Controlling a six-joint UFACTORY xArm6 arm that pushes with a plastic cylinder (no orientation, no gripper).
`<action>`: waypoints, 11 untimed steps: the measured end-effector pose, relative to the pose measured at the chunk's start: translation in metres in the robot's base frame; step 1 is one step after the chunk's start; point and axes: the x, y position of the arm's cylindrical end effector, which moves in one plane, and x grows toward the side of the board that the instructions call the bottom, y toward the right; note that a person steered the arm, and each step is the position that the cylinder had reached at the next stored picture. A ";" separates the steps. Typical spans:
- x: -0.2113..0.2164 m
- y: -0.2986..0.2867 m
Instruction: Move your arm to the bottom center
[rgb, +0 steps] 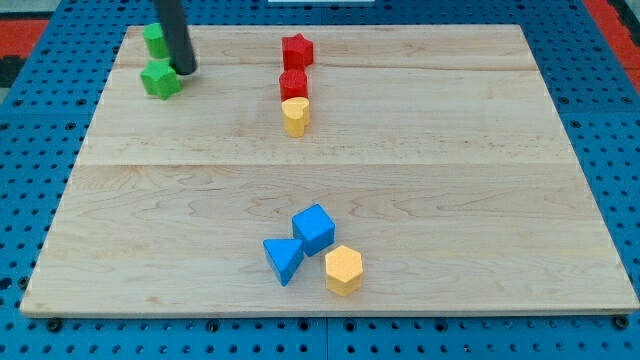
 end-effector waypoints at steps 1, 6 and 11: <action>0.000 -0.008; 0.092 0.086; 0.336 0.196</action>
